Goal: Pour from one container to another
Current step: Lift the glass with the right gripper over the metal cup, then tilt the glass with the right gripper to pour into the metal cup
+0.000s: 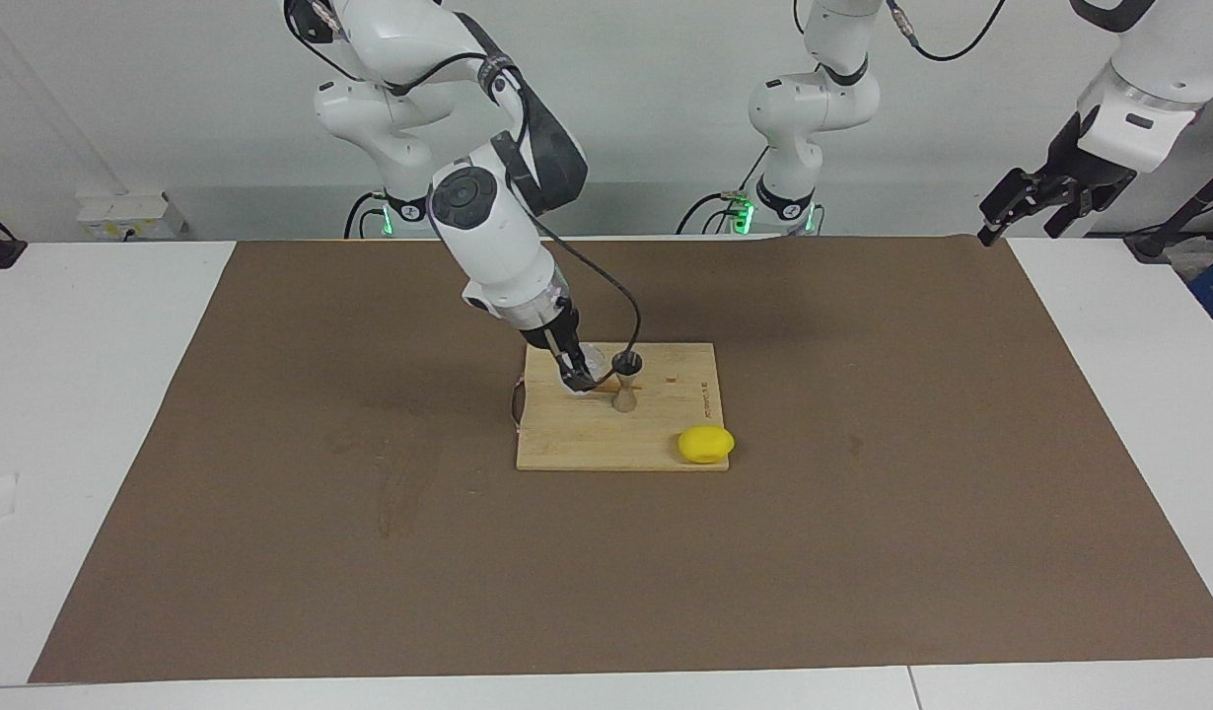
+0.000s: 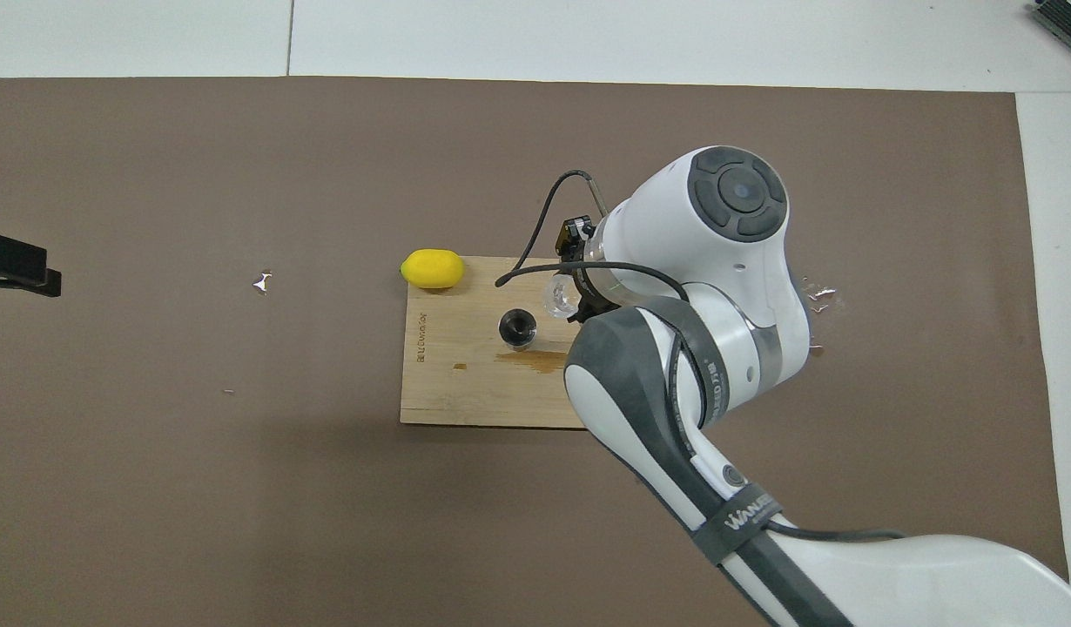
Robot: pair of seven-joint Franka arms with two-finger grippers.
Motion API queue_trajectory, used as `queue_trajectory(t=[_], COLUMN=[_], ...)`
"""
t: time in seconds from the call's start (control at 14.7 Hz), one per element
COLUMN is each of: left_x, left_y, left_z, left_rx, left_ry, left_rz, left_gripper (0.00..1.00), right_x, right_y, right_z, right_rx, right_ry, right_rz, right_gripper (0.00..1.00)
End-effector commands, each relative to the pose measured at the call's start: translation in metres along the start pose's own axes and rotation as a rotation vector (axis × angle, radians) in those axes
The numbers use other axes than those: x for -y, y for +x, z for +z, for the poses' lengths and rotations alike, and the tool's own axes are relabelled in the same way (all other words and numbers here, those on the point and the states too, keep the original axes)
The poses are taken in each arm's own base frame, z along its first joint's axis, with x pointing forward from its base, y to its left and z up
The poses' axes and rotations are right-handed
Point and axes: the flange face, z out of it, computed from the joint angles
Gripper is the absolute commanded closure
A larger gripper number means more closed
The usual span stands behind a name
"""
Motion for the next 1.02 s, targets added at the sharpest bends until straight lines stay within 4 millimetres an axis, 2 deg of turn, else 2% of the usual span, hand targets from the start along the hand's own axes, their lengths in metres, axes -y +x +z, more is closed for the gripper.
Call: queue_trajectory(t=[0.0, 0.55, 0.96], left_x=[0.000, 0.005, 0.002], left_y=[-0.010, -0.016, -0.016], left_z=[-0.001, 0.002, 0.003], left_rx=[-0.026, -0.003, -0.001], left_ry=[0.020, 0.021, 0.021], left_rz=[-0.001, -0.006, -0.001], left_gripper=[0.00, 0.00, 0.00], right_x=[0.001, -0.008, -0.014], right_y=[-0.017, -0.055, -0.070], right_z=[0.001, 0.005, 0.009], right_rx=[-0.077, -0.184, -0.265], right_ry=[-0.006, 0.014, 0.030], right_rz=[-0.033, -0.150, -0.226], right_gripper=[1.00, 1.00, 1.00])
